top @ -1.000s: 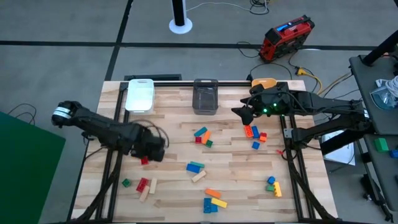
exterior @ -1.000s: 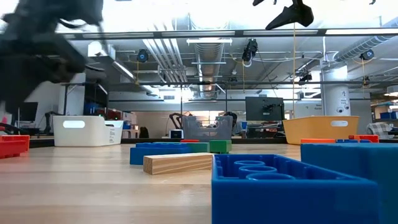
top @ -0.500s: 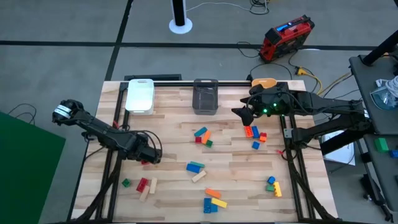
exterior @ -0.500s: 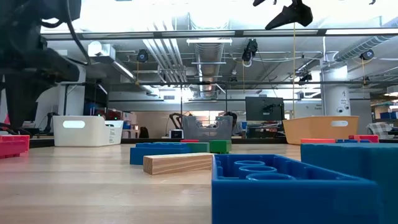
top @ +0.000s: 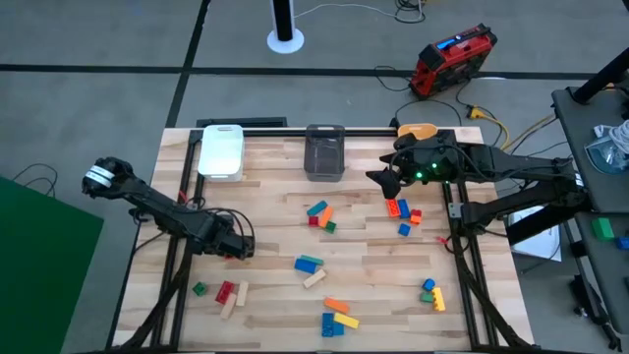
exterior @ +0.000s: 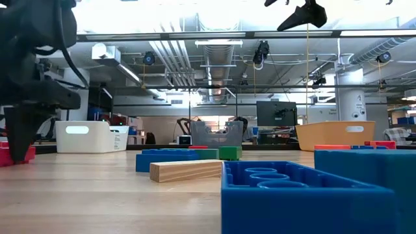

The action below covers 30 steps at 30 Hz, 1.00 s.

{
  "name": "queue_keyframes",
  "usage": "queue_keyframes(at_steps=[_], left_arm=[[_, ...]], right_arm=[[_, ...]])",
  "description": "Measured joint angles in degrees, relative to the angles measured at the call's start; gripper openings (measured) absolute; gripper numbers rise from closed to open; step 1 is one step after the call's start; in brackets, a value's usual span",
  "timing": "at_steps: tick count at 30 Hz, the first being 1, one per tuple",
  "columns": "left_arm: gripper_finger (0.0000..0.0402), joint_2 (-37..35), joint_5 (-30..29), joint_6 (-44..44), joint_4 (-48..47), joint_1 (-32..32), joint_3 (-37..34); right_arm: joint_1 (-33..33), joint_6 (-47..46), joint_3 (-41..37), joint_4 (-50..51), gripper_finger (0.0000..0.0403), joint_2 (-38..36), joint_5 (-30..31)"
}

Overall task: Sort blocks by size
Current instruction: Put the top big red game piece into the white bin

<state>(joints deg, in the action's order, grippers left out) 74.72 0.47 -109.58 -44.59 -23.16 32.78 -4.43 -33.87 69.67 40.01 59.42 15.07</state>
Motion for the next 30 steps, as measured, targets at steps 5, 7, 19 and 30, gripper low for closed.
queue_keyframes(at_steps=[5, 7, 19, 30], left_arm=[[0.0210, -0.14, -0.06, 1.67, 3.59, 0.01, -1.72], [0.0197, -0.15, -0.13, 2.64, 3.81, 0.00, -1.73], [0.0109, -0.06, -1.42, 4.50, 4.71, 0.00, -1.09], [0.0113, -0.61, -1.64, 13.96, 0.30, 2.76, 11.56]], right_arm=[[0.00, 0.00, 0.00, 0.00, 0.0350, 0.00, 0.00], [0.00, 0.00, 0.00, 0.00, 0.0350, 0.02, 0.00], [0.00, 0.41, -0.02, 0.00, 0.0350, 0.02, 0.00], [0.00, 0.84, -0.04, 0.00, 0.0350, 0.02, 0.00]])
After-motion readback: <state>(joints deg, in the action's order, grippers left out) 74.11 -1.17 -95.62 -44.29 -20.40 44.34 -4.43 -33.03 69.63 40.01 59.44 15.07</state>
